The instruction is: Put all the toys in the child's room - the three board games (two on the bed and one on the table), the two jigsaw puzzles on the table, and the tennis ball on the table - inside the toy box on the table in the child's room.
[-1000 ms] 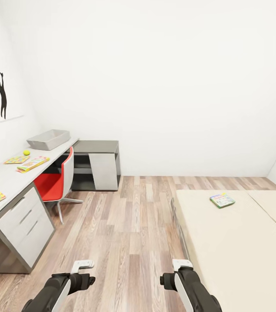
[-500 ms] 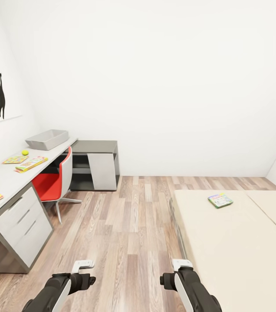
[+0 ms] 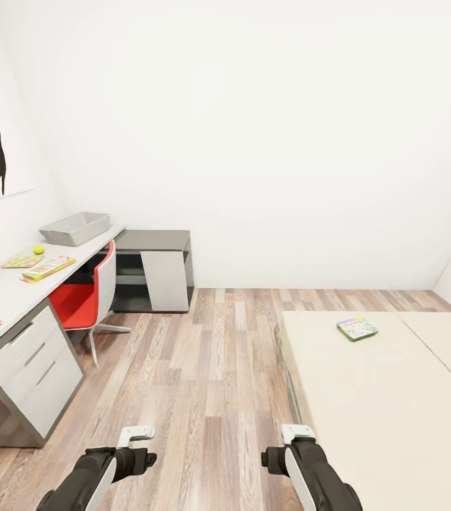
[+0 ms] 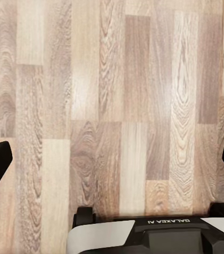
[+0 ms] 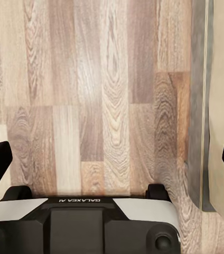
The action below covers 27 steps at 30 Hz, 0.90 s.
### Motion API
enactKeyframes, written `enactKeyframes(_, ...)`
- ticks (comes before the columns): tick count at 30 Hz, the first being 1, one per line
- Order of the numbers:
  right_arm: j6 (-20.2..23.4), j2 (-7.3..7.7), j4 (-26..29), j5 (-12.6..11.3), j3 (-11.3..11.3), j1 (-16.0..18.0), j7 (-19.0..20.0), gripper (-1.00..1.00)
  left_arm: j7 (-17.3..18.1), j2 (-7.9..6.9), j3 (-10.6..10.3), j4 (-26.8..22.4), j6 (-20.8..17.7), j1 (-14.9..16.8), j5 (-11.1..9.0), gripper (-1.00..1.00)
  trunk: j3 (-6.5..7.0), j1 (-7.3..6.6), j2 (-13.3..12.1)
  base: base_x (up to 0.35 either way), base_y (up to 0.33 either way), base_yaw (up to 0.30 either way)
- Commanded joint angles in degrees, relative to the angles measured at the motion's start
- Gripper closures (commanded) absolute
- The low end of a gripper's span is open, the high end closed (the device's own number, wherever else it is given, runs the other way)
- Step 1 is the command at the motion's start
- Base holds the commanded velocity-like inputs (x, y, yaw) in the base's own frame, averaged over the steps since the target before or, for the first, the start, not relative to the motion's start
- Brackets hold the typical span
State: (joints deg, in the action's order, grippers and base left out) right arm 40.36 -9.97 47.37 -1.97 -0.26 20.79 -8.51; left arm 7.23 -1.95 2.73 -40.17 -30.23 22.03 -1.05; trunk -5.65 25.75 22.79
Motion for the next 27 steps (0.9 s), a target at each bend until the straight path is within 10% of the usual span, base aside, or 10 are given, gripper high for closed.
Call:
enactKeyframes(1,0.25,-0.03,0.08,-0.22,-0.02,0.04,-0.28,-1.00,0.24,0.02,0.17,-0.08,-0.36,0.03,-0.10,-1.00,-0.13,0.04,0.13,0.000,-0.005,0.000)
enactKeyframes(27,0.18,-0.03,0.01,-0.22,-0.01,0.04,-0.28,-1.00,0.24,0.02,0.17,-0.08,-0.36,0.03,-0.10,-1.00,-0.13,0.04,0.13,0.000,-0.056,0.000)
